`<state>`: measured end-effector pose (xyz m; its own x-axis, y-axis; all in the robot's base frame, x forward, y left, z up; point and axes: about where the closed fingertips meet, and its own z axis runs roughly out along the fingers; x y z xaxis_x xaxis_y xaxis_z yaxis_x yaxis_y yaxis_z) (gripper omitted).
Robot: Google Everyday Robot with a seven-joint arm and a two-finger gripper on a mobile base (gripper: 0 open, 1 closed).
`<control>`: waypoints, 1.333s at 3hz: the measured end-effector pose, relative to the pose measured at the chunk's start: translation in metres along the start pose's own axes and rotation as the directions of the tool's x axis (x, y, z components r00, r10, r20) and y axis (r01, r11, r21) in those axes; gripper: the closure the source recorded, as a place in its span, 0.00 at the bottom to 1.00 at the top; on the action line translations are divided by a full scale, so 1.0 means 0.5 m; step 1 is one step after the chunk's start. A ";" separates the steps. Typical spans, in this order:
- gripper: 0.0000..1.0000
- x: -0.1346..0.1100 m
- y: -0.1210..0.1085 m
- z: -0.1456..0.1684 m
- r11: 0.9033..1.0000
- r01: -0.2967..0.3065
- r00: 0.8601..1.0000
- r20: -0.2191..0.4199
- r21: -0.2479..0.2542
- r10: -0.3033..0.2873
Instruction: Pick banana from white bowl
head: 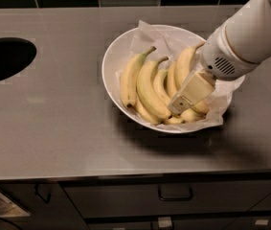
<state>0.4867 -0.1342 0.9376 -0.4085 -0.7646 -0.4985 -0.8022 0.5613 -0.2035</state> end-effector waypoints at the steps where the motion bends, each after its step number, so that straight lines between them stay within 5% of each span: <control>1: 0.16 0.016 -0.006 0.027 0.999 -0.046 0.999 0.003 -0.011 0.046; 2: 0.18 0.025 -0.010 0.037 0.996 -0.082 0.996 -0.017 0.019 0.083; 4: 0.25 0.049 -0.045 0.027 0.974 -0.164 0.982 -0.070 0.155 0.176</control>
Offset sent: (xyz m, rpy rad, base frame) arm 0.0121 -0.0141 -0.0313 -0.0044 0.0295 -0.1556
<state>0.5006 -0.1613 0.9185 -0.5728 -0.6739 -0.4666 -0.6469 0.7213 -0.2476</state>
